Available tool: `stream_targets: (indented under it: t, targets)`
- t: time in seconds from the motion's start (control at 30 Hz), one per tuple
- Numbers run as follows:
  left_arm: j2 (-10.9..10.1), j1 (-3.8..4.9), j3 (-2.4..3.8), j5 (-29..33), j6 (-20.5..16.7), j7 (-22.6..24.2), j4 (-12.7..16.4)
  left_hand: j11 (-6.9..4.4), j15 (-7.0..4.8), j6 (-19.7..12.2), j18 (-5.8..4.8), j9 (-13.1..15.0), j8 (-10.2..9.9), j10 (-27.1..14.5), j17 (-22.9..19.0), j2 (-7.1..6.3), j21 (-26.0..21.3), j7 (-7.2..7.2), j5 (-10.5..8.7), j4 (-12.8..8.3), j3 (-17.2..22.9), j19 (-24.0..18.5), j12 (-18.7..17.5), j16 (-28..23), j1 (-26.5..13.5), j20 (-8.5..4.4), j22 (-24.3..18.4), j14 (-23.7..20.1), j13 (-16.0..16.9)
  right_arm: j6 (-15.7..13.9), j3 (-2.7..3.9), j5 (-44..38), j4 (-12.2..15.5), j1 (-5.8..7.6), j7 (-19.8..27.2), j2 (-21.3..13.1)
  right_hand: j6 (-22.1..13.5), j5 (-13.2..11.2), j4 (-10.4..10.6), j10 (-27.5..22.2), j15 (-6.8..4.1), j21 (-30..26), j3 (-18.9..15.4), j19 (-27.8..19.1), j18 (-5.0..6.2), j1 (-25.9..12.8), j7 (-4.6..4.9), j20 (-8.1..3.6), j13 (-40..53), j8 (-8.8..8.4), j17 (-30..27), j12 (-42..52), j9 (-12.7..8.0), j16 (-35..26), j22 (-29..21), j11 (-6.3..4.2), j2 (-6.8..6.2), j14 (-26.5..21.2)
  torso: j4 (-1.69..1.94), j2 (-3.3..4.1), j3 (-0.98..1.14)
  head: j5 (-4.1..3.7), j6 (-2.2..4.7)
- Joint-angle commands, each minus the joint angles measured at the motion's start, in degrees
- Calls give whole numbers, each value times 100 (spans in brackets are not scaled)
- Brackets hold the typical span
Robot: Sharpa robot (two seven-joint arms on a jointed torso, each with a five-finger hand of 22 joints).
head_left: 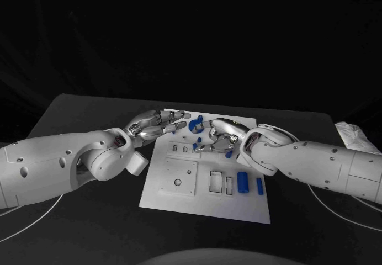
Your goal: Assemble the parts on the task board
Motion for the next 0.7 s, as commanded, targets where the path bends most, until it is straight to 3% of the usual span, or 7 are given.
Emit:
stream_targets:
  t: [0.03, 0.3, 0.4, 0.5, 0.57, 0.6, 0.7]
  targets:
    - [6, 0, 4, -25, -47, 95, 2, 13, 41, 9, 97, 3, 10, 21, 4, -41, 30, 60, 17, -31, 0, 22, 11, 31, 30, 16, 8, 8, 2, -329, 7, 388, 147, 91, 597, -128, -32, -29, 198, -282, 48, -352, -131, -321, 105, -137, 12, 25, 965, -52, 1137, -280, -23, -248, 742, 57, -32, 64, -4, -1, -3, 6, -5]
    - [-42, -4, 4, -49, -129, 74, 102, 23, 51, -35, 88, -3, -3, -21, -2, -48, 3, 70, 20, -38, 2, -12, 2, 18, 22, 8, -8, -5, -7, -390, 24, 1071, 908, 394, 1102, -955, 191, -28, 632, -424, 99, -659, -526, -546, 150, -155, 76, 76, 870, -9, 1017, -402, -32, -405, 659, 112, -203, -109, 2, 13, -2, 13, -11]
    - [-84, -2, 6, -137, -286, 55, 185, 30, 59, -41, 87, -3, -4, -25, -1, -50, 7, 76, 19, -41, 4, -8, 2, 20, 22, 11, -5, -3, -8, -425, 24, 1263, 1190, 541, 1157, -1357, 352, -28, 631, -302, 101, -548, -557, -429, 123, -189, 75, 83, 938, 63, 1066, -309, -4, -337, 706, 113, -106, -29, -23, -4, -10, 53, -42]
    - [-126, 19, 13, -368, -575, 25, 267, 106, 154, -29, 99, 0, 10, 63, 35, -82, 100, 144, 3, -47, 4, 110, 22, 92, 7, 37, 44, 84, 8, -473, 20, 1394, 1432, 697, 1131, -1761, 702, -14, 620, 105, 79, -175, -550, -69, 41, -242, 42, 77, 1181, 256, 1236, 3, 108, -113, 847, 85, 165, 230, -46, -23, -11, 40, -54]
    - [-133, 64, 18, -628, -825, 9, 297, 232, 264, -185, 97, -15, -52, 391, 204, -123, 414, 144, -27, -44, 10, 547, 89, 429, 12, 43, 199, 574, 70, -498, 15, 1439, 1548, 791, 1063, -1972, 870, 7, 606, 449, 49, 195, -594, 274, -40, -316, 10, 46, 1398, 412, 1418, 267, 243, 113, 981, 42, 345, 486, -71, -35, -4, 58, -65]
    - [-131, 92, 21, -794, -940, -33, 304, 385, 365, -382, 18, -26, -137, 773, 340, -148, 645, -64, -68, -19, 4, 887, 175, 722, 7, 17, 308, 1021, 155, -509, 12, 1457, 1591, 829, 1014, -2054, 938, 33, 598, 621, 13, 543, -629, 581, -121, -288, -28, 20, 1510, 527, 1507, 395, 348, 217, 1093, 22, 414, 605, -83, -40, 1, 65, -67]
    - [-102, 207, 33, -1370, -1131, -348, 296, 664, 593, -767, -173, -50, -304, 2559, 789, -214, 1772, -389, -344, 159, -38, 2698, 706, 1895, -50, 30, 824, 2742, 653, -492, 5, 1510, 1674, 898, 843, -2206, 1114, 134, 608, 621, -16, 1368, -753, 1281, -324, -392, -94, -50, 1510, 876, 1507, 396, 645, 217, 1354, -4, 653, 605, -115, -59, 30, 88, -72]
